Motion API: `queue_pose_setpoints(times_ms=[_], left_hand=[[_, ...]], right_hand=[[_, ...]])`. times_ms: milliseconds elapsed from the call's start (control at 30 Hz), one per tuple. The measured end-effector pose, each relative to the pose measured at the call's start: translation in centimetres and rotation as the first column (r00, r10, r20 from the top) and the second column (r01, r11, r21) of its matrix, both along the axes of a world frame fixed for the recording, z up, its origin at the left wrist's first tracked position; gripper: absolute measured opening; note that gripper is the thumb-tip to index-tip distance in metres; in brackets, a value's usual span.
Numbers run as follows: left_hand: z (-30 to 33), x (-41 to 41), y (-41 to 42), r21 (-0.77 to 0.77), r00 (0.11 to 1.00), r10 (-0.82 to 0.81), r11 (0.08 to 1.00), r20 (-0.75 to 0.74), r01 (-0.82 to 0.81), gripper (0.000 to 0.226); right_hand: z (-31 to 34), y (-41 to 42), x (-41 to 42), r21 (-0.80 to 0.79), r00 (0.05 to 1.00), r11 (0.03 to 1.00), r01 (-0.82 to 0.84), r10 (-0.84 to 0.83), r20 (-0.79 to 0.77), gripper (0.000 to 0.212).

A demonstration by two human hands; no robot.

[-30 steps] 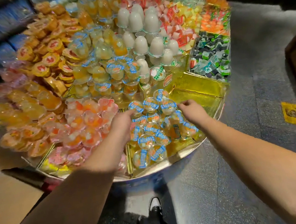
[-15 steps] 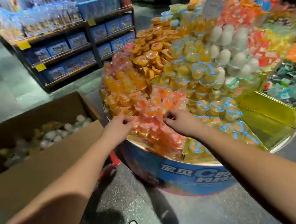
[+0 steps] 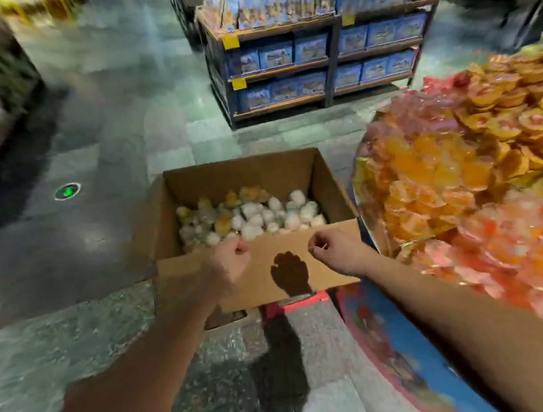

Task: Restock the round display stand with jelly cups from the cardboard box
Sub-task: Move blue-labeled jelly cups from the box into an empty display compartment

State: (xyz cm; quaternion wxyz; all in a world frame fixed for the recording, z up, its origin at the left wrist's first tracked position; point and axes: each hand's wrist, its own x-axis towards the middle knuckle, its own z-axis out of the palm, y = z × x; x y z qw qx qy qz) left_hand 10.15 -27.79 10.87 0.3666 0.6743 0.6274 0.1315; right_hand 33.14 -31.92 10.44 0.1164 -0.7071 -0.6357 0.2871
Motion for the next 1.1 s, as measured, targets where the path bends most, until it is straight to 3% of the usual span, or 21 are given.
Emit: queue_pose_setpoints(times_ms=[200, 367, 633, 833, 1000, 1100], left_hand=[[-2.9, -6.6, 7.2, -0.023, 0.999, -0.022, 1.0, -0.05, 0.021, 0.005], [-4.6, -6.9, 12.6, -0.134, 0.995, -0.039, 0.991, -0.092, 0.026, 0.022], [-7.7, -4.3, 22.4, -0.235, 0.998, -0.007, 0.972, -0.065, -0.008, 0.016], [-11.0, -0.2, 32.8, -0.265, 0.978, -0.062, 0.964, -0.197, 0.008, 0.023], [-15.8, 3.2, 39.3, -0.277, 0.917, -0.17, 0.958, -0.362, 0.068, 0.035], [-18.8, 5.0, 42.3, -0.269, 0.867, -0.236, 0.955, -0.44, 0.124, 0.045]], right_hand=[[-3.8, 8.0, -5.9, -0.134, 0.998, 0.991, -0.005, 0.013, 0.056, 0.02], [-5.8, 12.3, -6.4, -0.219, 0.997, 0.975, 0.034, -0.019, 0.072, 0.03], [-10.0, 21.8, -3.4, -0.296, 0.997, 0.952, 0.071, -0.061, 0.045, 0.016], [-14.6, 32.5, -0.4, -0.367, 0.996, 0.927, 0.083, -0.087, 0.004, 0.018], [-19.2, 39.5, 1.2, -0.46, 0.991, 0.88, 0.116, -0.134, -0.005, 0.039], [-21.5, 43.3, 1.8, -0.459, 0.987, 0.878, 0.132, -0.161, -0.024, 0.037]])
